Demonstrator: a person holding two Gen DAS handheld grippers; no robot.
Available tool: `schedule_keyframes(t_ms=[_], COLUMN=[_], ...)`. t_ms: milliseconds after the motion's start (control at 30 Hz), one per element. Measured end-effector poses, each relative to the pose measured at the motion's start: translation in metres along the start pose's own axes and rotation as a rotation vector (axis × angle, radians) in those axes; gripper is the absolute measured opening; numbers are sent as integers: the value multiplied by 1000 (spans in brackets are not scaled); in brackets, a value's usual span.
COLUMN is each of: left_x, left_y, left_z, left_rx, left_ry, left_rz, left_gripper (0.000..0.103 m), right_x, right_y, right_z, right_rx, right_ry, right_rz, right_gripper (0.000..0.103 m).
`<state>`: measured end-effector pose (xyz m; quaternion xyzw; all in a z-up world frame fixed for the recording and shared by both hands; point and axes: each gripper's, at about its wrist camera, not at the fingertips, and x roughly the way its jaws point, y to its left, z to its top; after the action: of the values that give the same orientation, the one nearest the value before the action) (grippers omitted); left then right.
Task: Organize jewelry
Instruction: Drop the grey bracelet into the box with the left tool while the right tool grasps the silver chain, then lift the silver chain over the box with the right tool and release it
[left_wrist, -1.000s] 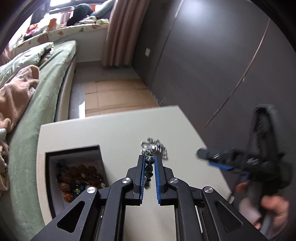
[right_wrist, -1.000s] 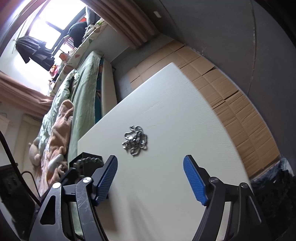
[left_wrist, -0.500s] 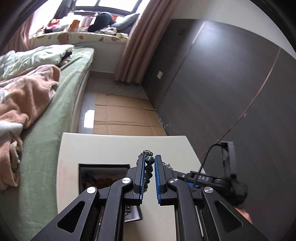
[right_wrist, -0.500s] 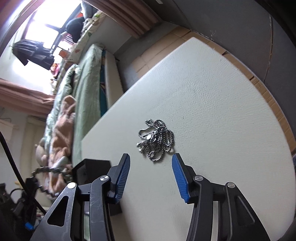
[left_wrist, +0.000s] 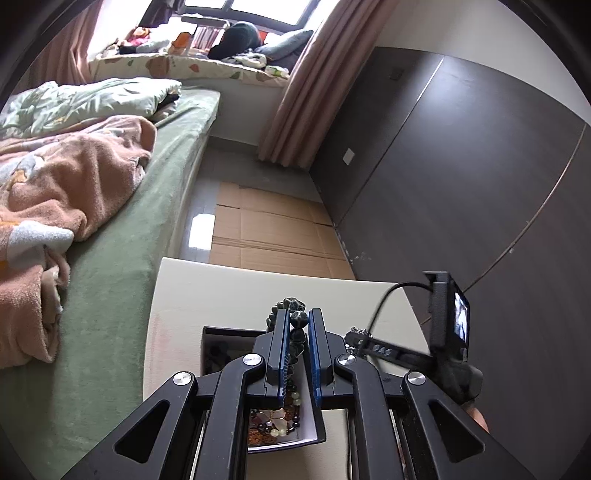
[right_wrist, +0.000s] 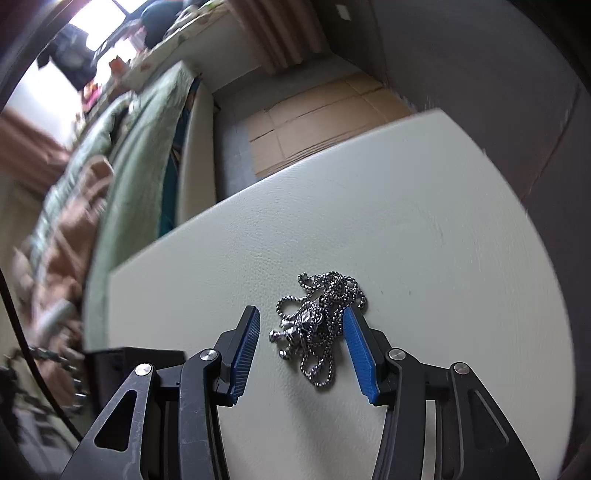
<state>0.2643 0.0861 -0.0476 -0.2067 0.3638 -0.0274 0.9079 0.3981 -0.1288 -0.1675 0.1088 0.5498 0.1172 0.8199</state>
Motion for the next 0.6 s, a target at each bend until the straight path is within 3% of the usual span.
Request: schedule_keyframes(t_ms=[100, 200, 233, 367, 533, 600], left_x=[2, 4, 6, 12, 19, 23], left_y=[4, 7, 8, 13, 15, 15], left_z=[0, -1, -2, -3, -3, -4], left_rx=[-14, -15, -19, -33, -43, -54], left_ry=[6, 12, 20, 41, 64, 84], left_rz=[7, 41, 42, 52, 73, 41], left_gripper=[10, 10, 10, 10, 10, 10], right_x=[4, 8, 7, 0, -18, -31], right_y=[22, 36, 37, 25, 4, 2], right_z=[-3, -8, -9, -5, -6, -6], right_rx=[-111, -204, -222, -192, -111, -100], right_ry=[-15, -28, -31, -10, -13, -38], right_rz=[-119, -240, -230, -164, -38, 3], right_gripper=[48, 35, 23, 17, 16, 16])
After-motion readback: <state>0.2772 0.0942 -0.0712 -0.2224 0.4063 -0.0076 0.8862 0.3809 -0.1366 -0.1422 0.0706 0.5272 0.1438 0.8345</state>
